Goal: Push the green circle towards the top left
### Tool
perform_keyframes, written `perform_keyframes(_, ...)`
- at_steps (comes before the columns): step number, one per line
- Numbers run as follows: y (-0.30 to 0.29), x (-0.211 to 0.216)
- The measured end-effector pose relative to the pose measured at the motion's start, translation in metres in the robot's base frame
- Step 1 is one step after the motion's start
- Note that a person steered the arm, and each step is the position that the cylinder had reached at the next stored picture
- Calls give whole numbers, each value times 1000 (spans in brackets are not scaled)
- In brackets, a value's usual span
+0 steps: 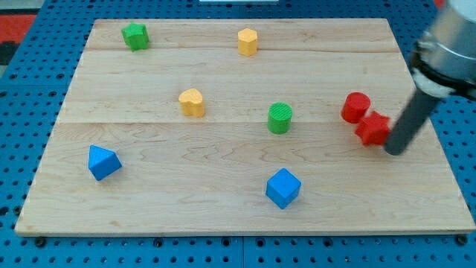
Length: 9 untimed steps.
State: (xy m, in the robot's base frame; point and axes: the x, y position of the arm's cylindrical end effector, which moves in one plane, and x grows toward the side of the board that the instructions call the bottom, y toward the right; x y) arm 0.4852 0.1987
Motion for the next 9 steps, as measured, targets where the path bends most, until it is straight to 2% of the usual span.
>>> perform_keyframes(1,-13,-10)
perform_keyframes(2,-55,3)
perform_keyframes(3,-102,-25)
perform_keyframes(5,-199,-118)
perform_keyframes(6,-168,-77)
perform_keyframes(7,-232,-101)
perform_keyframes(8,-299,-153)
perform_keyframes(9,-306,-154)
